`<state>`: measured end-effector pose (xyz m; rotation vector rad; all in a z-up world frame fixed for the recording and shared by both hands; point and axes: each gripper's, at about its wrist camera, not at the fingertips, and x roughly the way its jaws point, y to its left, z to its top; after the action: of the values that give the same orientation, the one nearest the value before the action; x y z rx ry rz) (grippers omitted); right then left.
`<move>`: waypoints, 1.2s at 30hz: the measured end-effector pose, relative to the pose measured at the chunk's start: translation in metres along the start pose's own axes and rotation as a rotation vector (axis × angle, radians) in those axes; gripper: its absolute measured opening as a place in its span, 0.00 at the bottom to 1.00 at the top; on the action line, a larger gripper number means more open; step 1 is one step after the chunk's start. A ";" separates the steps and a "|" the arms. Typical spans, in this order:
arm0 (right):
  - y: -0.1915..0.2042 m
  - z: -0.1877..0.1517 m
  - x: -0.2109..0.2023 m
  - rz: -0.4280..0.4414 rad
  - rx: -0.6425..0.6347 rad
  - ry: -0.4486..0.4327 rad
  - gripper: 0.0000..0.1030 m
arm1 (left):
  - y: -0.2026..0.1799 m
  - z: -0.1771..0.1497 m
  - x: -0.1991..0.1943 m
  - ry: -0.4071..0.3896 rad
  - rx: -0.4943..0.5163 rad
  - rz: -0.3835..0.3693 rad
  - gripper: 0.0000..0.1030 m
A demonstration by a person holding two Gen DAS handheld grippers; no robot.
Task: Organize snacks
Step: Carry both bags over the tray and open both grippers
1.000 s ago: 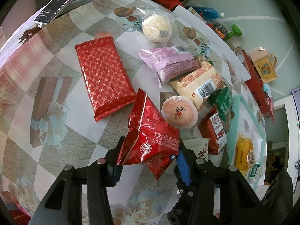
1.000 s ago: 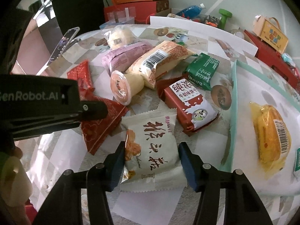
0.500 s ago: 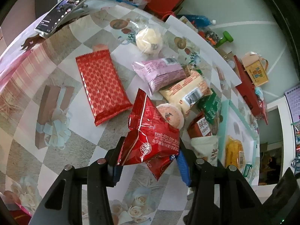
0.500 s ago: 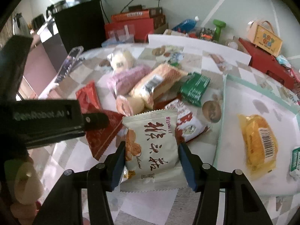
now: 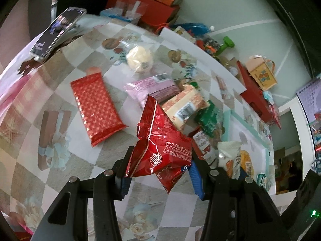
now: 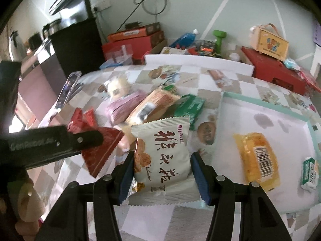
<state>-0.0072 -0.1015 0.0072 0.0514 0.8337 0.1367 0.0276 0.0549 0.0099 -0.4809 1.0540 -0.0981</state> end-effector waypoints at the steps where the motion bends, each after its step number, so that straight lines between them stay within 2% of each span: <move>1: -0.006 0.002 -0.002 -0.010 0.015 -0.009 0.57 | -0.004 0.001 0.000 -0.003 0.009 -0.006 0.50; 9: -0.058 0.018 -0.018 -0.109 0.121 -0.076 0.57 | -0.046 0.013 -0.001 -0.034 0.109 -0.055 0.50; 15: -0.109 0.024 -0.031 -0.172 0.239 -0.096 0.57 | -0.080 0.021 0.020 0.023 0.152 -0.094 0.50; 22: -0.166 0.033 -0.034 -0.252 0.356 -0.107 0.57 | -0.126 0.021 0.040 0.044 0.246 -0.138 0.50; 28: -0.201 0.038 -0.030 -0.271 0.427 -0.112 0.57 | -0.162 0.025 0.059 0.052 0.327 -0.160 0.50; 36: -0.241 0.024 -0.010 -0.302 0.500 -0.062 0.57 | -0.206 0.022 0.096 0.087 0.407 -0.192 0.50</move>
<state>0.0286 -0.3412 0.0070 0.3956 0.7878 -0.3583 0.1255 -0.1509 0.0288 -0.2076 1.0385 -0.4972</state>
